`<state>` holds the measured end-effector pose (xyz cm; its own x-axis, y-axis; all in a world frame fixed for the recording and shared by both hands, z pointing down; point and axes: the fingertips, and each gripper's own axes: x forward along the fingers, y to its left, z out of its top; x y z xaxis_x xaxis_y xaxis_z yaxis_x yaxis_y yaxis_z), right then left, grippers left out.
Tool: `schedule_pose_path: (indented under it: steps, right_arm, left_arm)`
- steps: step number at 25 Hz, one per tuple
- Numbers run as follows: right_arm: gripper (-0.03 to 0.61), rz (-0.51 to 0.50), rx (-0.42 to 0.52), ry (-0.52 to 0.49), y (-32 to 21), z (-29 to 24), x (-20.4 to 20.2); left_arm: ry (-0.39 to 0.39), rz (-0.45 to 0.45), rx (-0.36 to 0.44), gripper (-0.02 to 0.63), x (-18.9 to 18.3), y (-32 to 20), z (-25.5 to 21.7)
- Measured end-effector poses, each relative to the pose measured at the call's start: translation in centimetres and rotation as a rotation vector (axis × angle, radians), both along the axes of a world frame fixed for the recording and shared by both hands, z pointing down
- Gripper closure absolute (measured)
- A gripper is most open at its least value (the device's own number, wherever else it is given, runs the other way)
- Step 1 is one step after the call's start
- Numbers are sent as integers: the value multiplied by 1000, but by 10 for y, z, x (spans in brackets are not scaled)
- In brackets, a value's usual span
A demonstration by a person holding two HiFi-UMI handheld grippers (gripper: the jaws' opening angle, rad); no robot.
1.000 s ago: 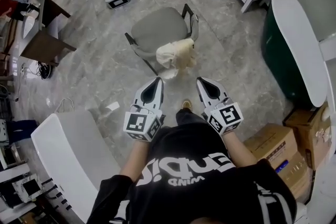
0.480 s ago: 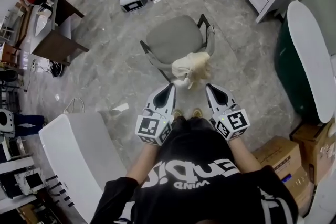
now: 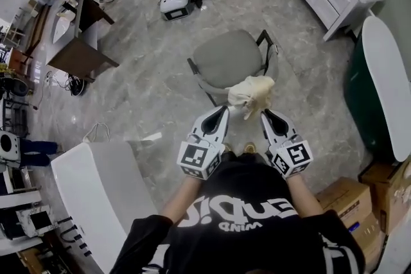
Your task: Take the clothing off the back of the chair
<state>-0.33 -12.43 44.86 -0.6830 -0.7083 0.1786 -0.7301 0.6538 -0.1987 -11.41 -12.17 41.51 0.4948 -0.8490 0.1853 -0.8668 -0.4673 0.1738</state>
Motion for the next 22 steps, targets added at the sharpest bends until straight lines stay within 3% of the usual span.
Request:
schedule_pose_path:
  steps: [1, 4, 6, 22]
  right_arm:
    - [558, -14, -1, 1, 0, 0, -4]
    - [426, -54, -6, -9, -2, 3, -14]
    - [297, -80, -10, -12, -1, 6, -21]
    - [278, 72, -159, 111, -46, 90, 1]
  left_arm:
    - [2, 1, -1, 600, -3, -1, 0]
    - [4, 6, -6, 600, -8, -7, 3]
    - [9, 14, -8, 600, -9, -10, 6]
    - [5, 98, -43, 600, 0, -34, 21]
